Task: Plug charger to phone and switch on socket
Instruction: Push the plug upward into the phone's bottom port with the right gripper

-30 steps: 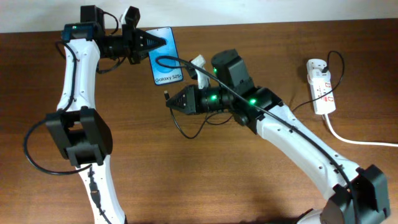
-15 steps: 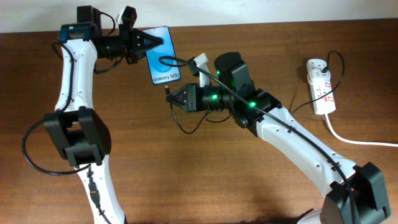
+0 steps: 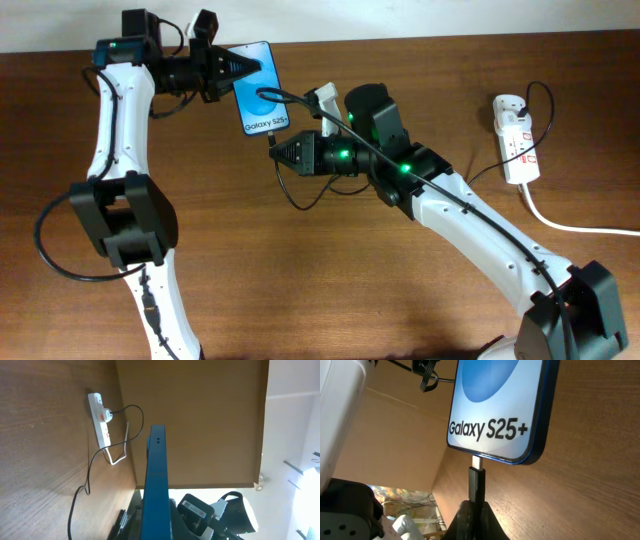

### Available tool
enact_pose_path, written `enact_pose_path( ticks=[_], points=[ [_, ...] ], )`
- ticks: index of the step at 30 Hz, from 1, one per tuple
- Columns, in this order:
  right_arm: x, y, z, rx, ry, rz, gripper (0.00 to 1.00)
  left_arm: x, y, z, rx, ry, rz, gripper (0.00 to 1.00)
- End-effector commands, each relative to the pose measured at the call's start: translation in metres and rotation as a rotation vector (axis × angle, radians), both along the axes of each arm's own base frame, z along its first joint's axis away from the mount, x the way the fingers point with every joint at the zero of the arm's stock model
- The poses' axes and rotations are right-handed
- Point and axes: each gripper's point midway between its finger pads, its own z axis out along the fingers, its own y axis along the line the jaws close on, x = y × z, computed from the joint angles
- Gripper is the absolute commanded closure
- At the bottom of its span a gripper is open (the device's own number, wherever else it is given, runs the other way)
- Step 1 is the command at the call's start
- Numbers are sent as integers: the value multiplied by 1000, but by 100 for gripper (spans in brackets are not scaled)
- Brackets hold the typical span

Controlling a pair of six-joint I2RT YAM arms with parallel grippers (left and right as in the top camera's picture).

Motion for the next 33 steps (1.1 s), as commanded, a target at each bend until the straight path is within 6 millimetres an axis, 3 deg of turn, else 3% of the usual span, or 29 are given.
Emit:
enact_pose_path(
  ticks=[1, 6, 27, 33],
  points=[
    [8, -1, -6, -7, 5, -29, 96, -3, 1, 15, -52, -15, -12, 100],
    [8, 2, -18, -16, 34, -18, 96, -3, 1, 15, -52, -16, -11, 100],
    [8, 6, -8, 21, 4, 10, 96, -4, -2, 15, -52, -16, -18, 100],
    [20, -8, -7, 25, 7, -21, 96, -6, -7, 15, -47, -46, -29, 100]
  ],
)
